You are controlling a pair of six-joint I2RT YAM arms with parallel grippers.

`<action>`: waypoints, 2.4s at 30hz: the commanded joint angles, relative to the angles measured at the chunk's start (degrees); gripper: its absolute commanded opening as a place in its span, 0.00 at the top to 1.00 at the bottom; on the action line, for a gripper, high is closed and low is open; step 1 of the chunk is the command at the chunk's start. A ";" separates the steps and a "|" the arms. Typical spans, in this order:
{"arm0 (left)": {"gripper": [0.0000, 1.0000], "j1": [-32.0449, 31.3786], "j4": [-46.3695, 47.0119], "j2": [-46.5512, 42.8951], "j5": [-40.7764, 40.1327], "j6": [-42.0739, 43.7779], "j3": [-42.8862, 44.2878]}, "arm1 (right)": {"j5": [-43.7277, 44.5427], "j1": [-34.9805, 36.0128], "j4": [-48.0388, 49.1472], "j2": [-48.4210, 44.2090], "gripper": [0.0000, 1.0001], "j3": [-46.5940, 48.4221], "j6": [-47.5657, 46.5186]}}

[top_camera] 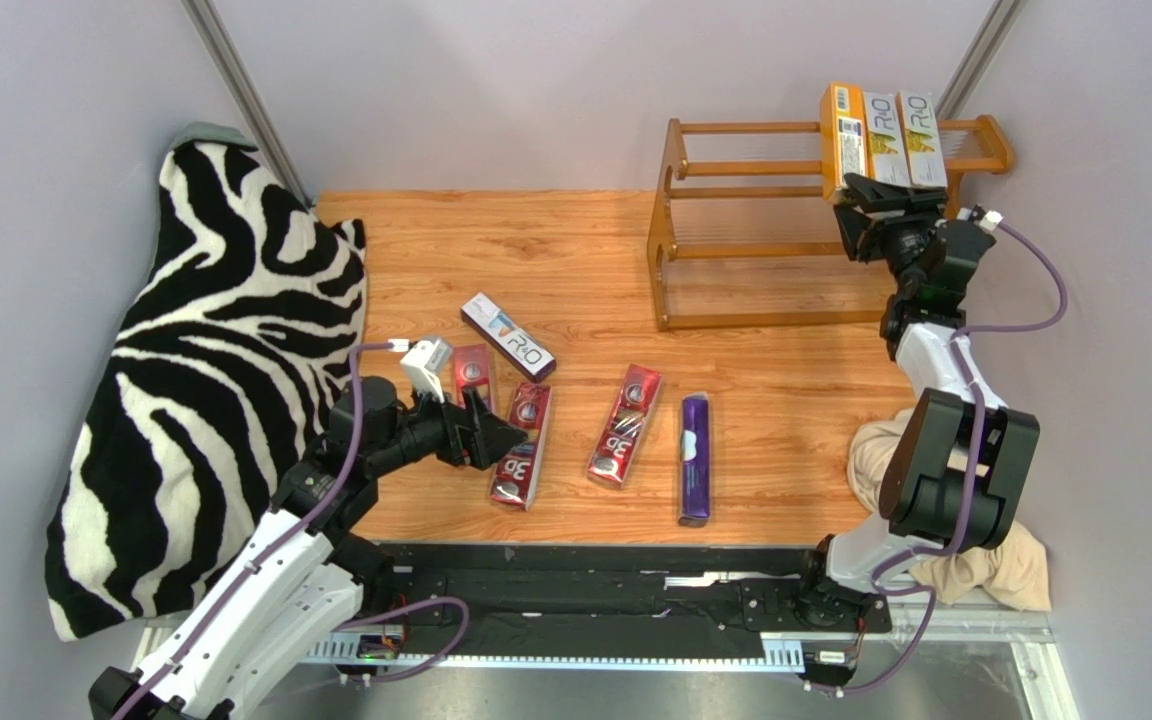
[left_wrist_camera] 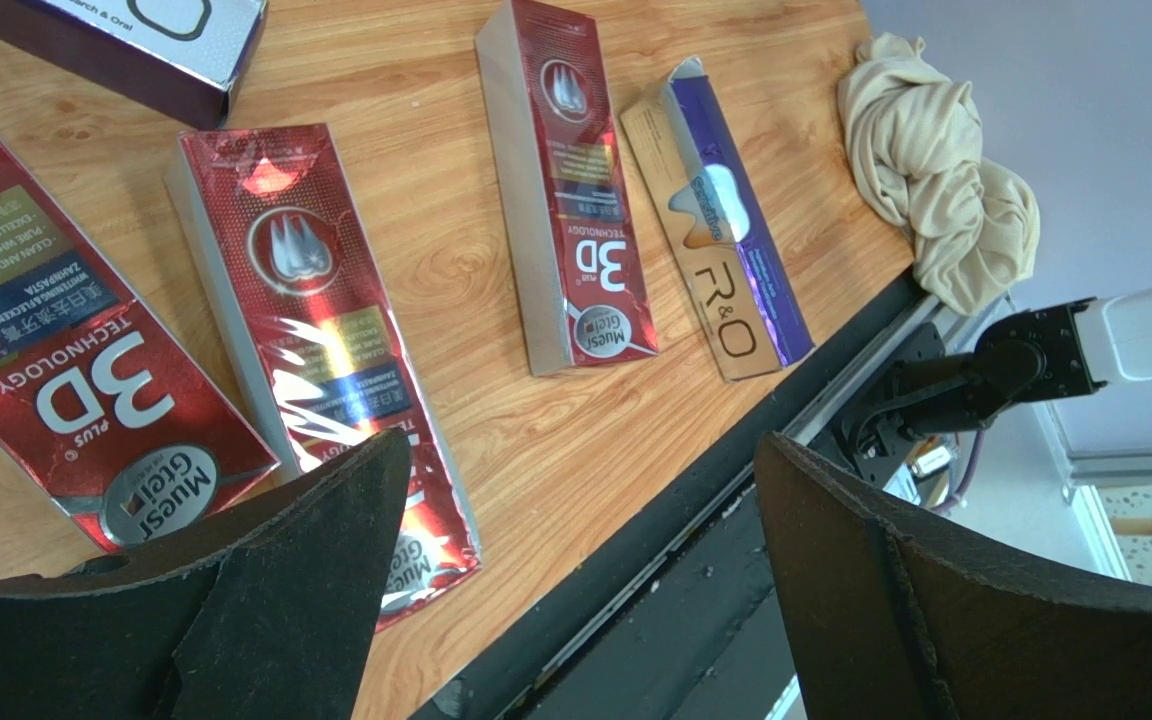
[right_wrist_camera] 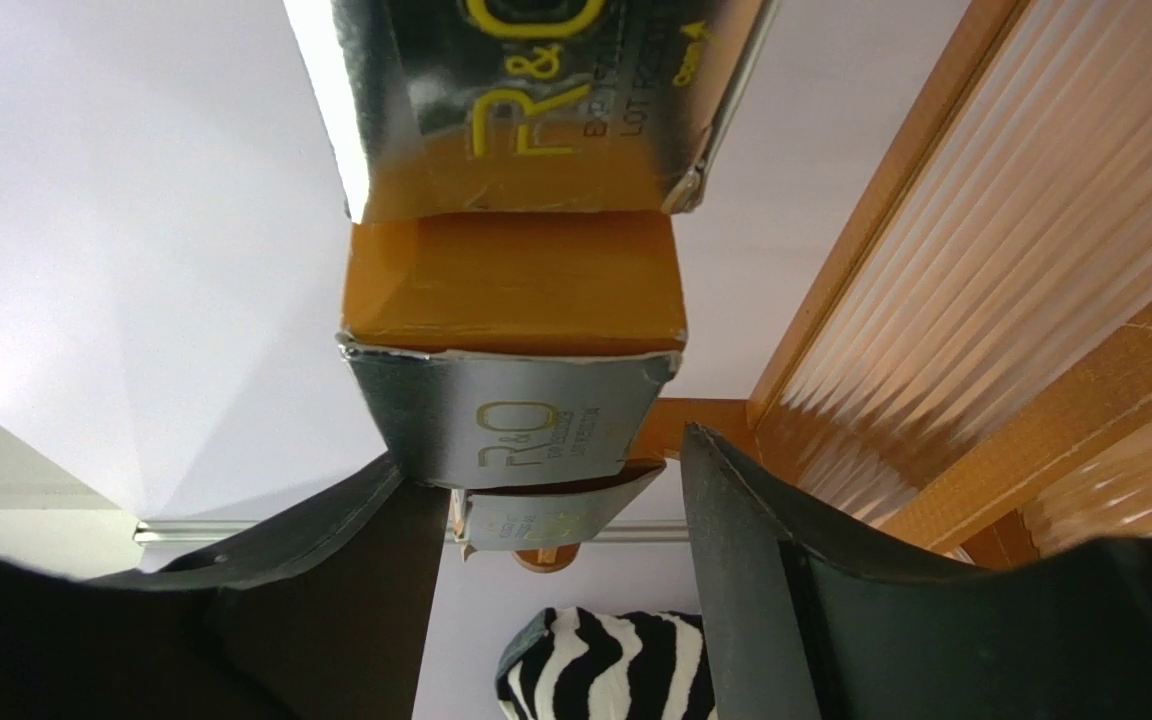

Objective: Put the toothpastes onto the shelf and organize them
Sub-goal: Place the toothpaste on the shelf.

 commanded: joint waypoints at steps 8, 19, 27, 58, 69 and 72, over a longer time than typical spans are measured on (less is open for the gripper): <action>0.07 -0.15 2.64 0.37 0.95 0.94 -0.54 | -1.15 -0.88 -0.87 0.14 0.32 1.17 -1.74; 0.07 -0.15 3.17 1.42 1.56 0.94 -0.63 | -3.88 -1.40 -1.05 -1.00 0.31 3.62 -1.73; 0.08 -0.15 3.35 2.04 2.00 0.94 -0.71 | -4.84 -1.49 -1.40 -2.06 0.13 4.07 -2.97; 0.07 -0.24 3.00 1.51 2.88 0.94 -0.36 | -11.17 -3.08 -24.73 -32.36 0.00 -13.16 -19.30; 0.07 -1.64 1.33 2.48 2.71 1.02 3.06 | -4.41 -3.08 -60.51 -55.13 0.00 -15.62 -41.27; 0.07 -3.22 -0.51 4.23 0.25 1.64 5.08 | -3.62 -2.99 -63.78 -61.37 0.01 -18.34 -41.99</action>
